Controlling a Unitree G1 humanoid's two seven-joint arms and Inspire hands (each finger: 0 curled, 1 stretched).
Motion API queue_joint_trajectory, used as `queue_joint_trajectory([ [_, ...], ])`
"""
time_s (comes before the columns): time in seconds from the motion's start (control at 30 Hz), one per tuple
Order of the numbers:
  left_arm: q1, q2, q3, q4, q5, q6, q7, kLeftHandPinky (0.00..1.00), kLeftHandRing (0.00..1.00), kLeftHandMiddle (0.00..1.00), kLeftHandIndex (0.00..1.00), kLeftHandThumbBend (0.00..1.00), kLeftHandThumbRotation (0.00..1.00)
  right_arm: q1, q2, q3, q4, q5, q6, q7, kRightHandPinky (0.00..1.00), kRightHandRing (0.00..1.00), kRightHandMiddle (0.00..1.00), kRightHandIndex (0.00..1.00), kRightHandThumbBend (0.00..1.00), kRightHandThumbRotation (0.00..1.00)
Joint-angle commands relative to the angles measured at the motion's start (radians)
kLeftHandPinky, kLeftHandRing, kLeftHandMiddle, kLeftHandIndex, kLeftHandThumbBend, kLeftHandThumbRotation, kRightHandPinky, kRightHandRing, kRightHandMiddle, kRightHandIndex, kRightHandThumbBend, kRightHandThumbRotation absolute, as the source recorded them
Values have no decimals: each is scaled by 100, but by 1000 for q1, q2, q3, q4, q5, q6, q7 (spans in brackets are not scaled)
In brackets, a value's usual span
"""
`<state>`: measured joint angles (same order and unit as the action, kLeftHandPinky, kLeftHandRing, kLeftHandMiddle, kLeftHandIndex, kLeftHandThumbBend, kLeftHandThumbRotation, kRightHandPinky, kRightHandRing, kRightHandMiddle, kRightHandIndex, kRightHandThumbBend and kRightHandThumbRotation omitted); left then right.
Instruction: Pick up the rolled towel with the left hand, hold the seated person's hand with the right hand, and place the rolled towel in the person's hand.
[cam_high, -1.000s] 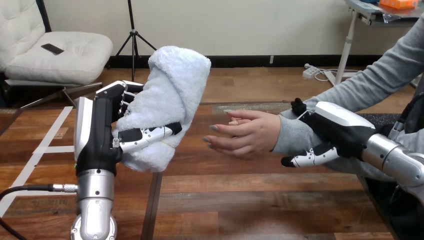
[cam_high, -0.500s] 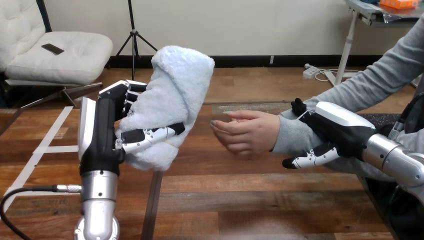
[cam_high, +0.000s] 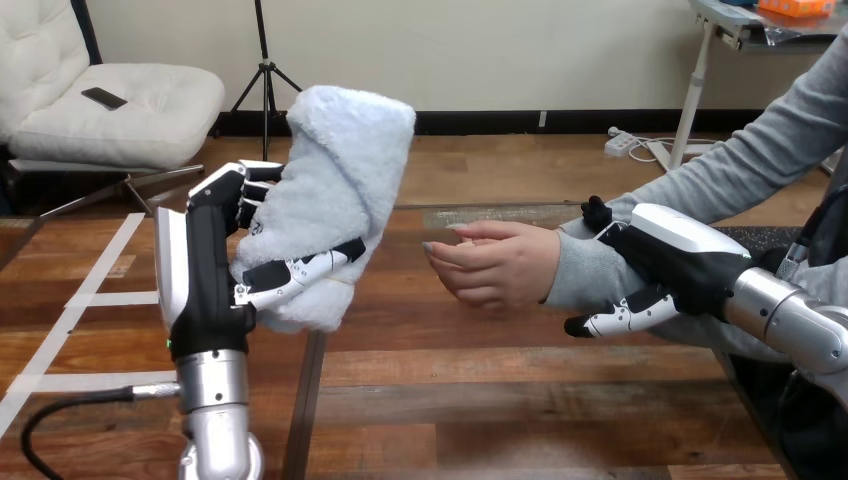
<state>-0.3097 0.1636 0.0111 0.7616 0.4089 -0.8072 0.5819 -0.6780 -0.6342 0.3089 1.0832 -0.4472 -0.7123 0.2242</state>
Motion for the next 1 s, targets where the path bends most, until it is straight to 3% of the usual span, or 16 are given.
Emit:
queue_joint_trajectory([
  [0.0,-146,-11,-20,74,36,-62,72,32,37,41,42,52,0,-60,-11,-23,-34,14,-10,5,29,30,34,34,73,31],
  [0.3,-184,-24,-39,154,55,-98,108,31,36,41,42,53,0,-57,-13,-26,-38,18,-14,10,29,30,33,33,73,32],
  [0.43,-196,-41,-39,184,21,-124,80,31,36,41,42,53,0,-55,-15,-27,-39,19,-19,10,28,29,33,33,73,32],
  [0.97,-221,-66,-53,232,12,-138,72,32,37,41,42,55,0,-48,-21,-30,-53,24,-9,27,28,29,33,33,72,32],
])
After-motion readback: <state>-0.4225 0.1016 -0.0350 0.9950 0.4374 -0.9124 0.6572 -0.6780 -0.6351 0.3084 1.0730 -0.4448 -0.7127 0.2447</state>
